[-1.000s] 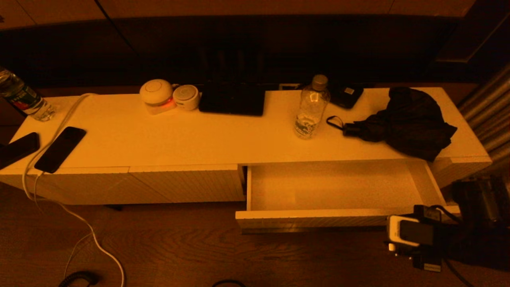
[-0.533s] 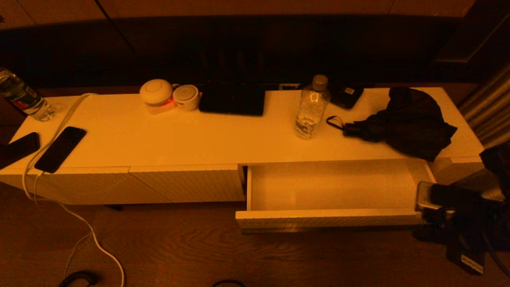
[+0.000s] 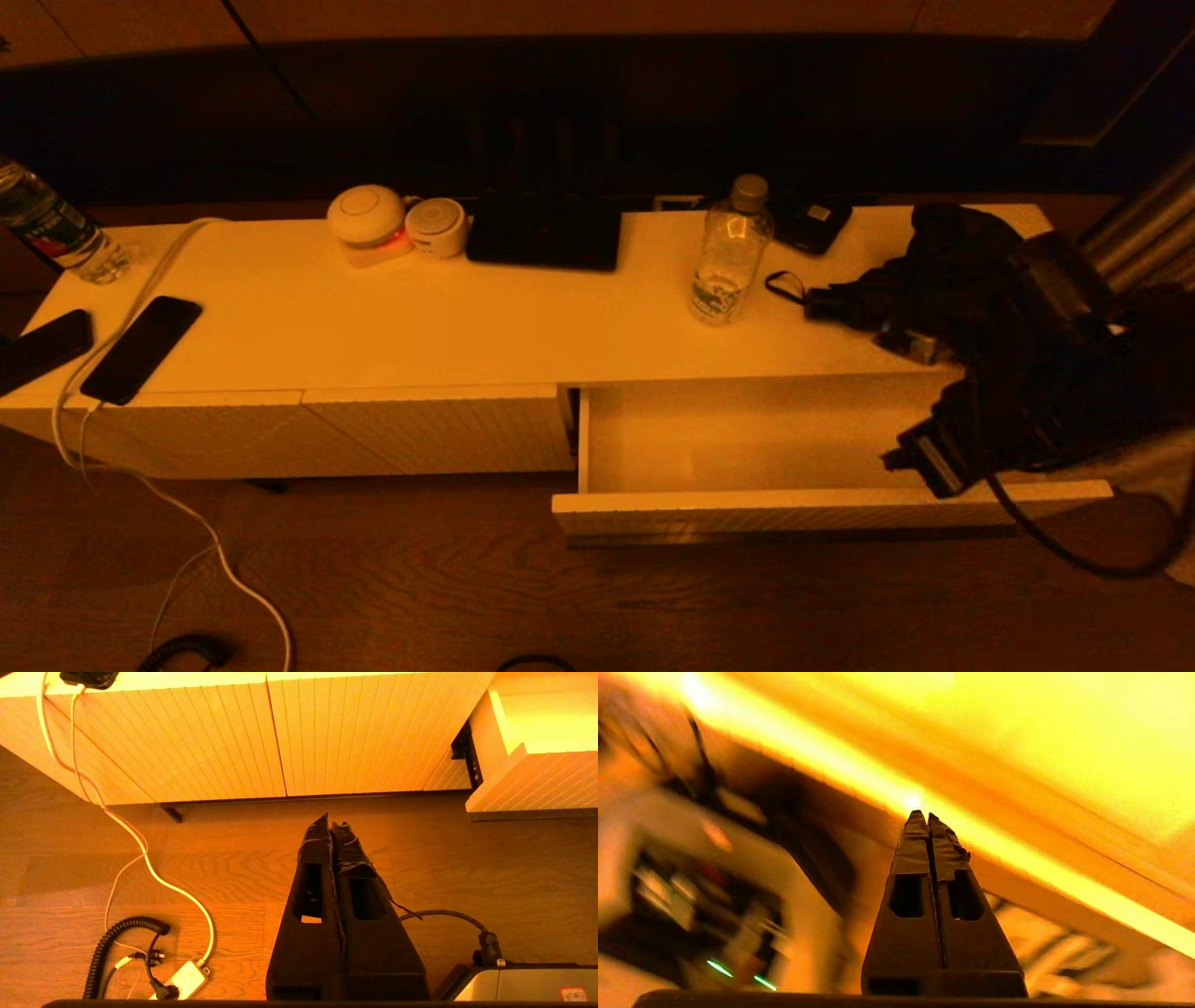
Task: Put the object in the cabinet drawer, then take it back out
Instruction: Open the drawer
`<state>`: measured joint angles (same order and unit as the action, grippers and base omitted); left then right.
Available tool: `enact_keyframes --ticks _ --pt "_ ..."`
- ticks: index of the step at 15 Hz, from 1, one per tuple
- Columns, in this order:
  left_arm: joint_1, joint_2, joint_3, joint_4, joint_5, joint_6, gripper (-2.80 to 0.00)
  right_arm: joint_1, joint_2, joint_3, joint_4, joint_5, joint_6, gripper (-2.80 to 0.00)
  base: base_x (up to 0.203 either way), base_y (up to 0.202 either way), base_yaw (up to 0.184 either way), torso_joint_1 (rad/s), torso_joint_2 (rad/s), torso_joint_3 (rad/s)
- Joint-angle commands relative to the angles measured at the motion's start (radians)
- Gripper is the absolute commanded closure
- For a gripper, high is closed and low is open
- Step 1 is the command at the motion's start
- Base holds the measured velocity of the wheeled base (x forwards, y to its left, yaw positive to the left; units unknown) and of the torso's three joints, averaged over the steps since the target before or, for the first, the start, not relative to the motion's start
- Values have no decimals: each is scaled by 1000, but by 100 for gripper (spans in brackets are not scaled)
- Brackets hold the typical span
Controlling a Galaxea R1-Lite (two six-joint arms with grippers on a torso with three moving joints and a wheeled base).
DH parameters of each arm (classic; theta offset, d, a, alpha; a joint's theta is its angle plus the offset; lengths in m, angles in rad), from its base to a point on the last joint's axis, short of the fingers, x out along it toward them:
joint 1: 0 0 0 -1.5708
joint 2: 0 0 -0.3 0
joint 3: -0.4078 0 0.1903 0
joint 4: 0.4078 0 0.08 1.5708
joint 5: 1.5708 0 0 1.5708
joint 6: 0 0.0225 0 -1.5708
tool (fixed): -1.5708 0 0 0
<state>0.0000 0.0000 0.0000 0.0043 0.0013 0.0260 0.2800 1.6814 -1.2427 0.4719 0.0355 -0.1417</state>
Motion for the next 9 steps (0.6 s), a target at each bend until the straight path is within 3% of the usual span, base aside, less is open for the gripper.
enact_keyframes --ticks 1,4,7,9 --pt "0 0 0 0 0 0 0 13 129 -86 -1 -2 104 0 0 0 0 0 0 0" --pt "0 0 0 0 0 0 0 17 247 -177 -4 -18 219 0 0 0 0 0 0 0" --pt "0 0 0 0 0 0 0 18 334 -255 -3 -118 313 0 0 0 0 0 0 0" --pt "0 0 0 0 0 0 0 17 345 -272 -3 -125 322 0 0 0 0 0 0 0"
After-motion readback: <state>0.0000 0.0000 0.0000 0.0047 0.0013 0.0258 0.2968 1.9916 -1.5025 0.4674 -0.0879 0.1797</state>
